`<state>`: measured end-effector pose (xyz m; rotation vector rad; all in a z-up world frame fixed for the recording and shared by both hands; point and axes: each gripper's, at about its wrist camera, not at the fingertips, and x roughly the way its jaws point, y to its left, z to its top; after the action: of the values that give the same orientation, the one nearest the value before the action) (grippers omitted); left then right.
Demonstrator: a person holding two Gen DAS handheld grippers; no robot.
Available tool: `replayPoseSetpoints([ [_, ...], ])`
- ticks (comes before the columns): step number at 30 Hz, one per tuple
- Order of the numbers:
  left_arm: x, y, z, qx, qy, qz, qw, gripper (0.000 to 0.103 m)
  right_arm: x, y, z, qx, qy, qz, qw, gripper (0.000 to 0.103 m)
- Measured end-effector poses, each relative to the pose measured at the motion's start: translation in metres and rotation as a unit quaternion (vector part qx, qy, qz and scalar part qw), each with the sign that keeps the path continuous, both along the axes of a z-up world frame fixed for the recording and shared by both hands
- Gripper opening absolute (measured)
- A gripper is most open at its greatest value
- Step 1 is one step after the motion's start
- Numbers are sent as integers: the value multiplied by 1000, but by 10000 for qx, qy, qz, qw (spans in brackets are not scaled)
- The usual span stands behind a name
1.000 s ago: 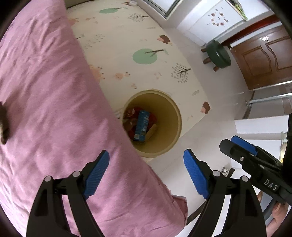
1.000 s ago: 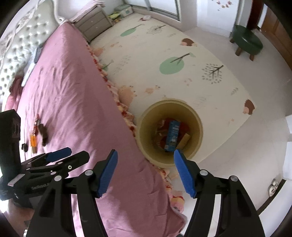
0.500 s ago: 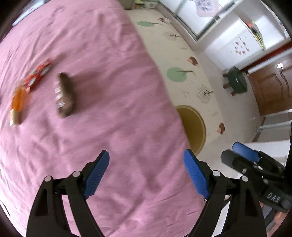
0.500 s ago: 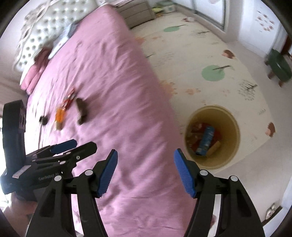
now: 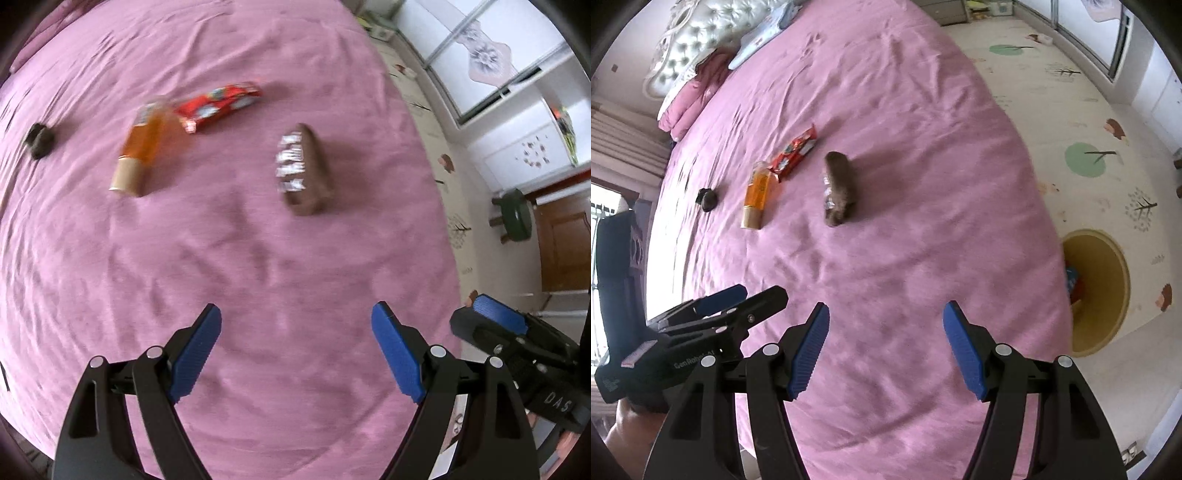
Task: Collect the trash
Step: 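Move both open grippers back to the orange bottle and brown sock, then grasp the orange bottle with the left gripper while the right grasps the brown sock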
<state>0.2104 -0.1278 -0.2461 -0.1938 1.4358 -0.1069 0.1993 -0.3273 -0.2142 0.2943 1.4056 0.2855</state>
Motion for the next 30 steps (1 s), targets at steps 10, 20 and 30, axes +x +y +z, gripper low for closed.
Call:
replayPoseSetpoints([
  [10, 20, 64, -19, 211, 83, 405, 9989, 83, 39, 49, -22, 28, 170, 107, 9998, 63],
  [20, 74, 121, -49, 554, 177, 693, 9959, 84, 92, 80, -53, -8, 392, 112, 9992, 63],
  [30, 127, 144, -82, 692, 327, 691, 9947, 85, 139, 97, -90, -151, 618, 69, 9979, 63],
])
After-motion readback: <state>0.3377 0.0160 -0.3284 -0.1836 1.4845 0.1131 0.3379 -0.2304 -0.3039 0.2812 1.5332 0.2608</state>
